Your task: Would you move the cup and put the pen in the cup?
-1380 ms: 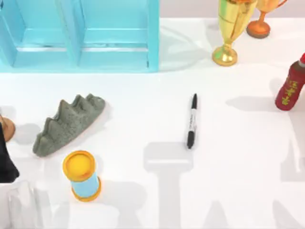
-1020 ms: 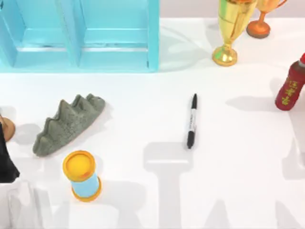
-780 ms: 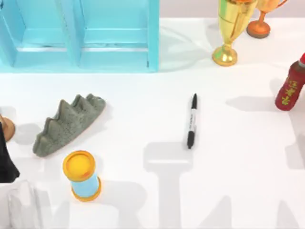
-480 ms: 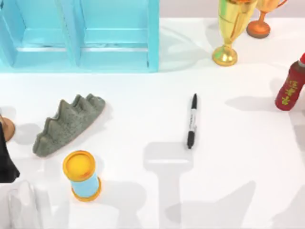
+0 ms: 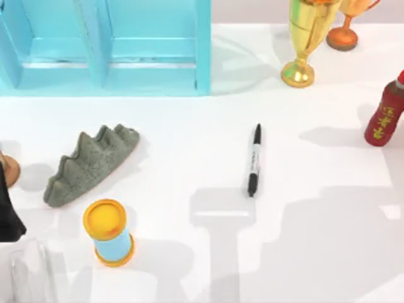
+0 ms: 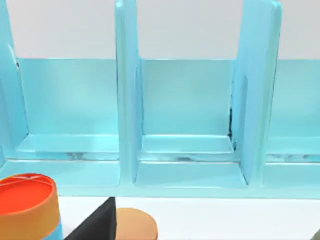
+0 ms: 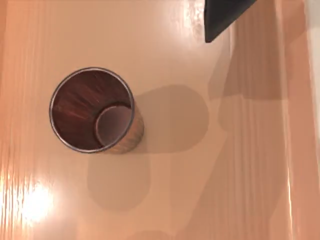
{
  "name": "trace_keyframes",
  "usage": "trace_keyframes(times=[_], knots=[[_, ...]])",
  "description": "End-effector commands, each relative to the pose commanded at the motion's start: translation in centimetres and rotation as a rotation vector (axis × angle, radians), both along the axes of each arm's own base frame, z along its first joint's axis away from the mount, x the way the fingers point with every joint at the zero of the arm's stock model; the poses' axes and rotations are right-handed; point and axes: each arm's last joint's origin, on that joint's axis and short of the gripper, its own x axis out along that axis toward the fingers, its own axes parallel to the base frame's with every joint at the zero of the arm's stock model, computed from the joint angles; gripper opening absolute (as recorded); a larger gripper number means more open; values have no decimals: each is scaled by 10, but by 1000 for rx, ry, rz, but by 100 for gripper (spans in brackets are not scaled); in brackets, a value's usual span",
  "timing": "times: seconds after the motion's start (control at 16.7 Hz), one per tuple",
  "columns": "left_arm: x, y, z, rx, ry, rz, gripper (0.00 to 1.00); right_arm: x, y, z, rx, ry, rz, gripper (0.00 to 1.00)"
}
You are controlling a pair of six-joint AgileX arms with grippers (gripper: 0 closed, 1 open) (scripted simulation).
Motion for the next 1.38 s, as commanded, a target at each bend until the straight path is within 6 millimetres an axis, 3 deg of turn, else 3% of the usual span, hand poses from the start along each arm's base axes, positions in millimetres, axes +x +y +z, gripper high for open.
trace_keyframes(times=[0.36,0.9,1.38], knots=[[0,0,0,0,0,0,100,37,-46,-18,90,207,-3,100],[0,0,0,0,0,0,100,41,-50,-26,101,227,-1,100],[0,0,0,0,0,0,100,42,-52,-112,99,223,-3,100]])
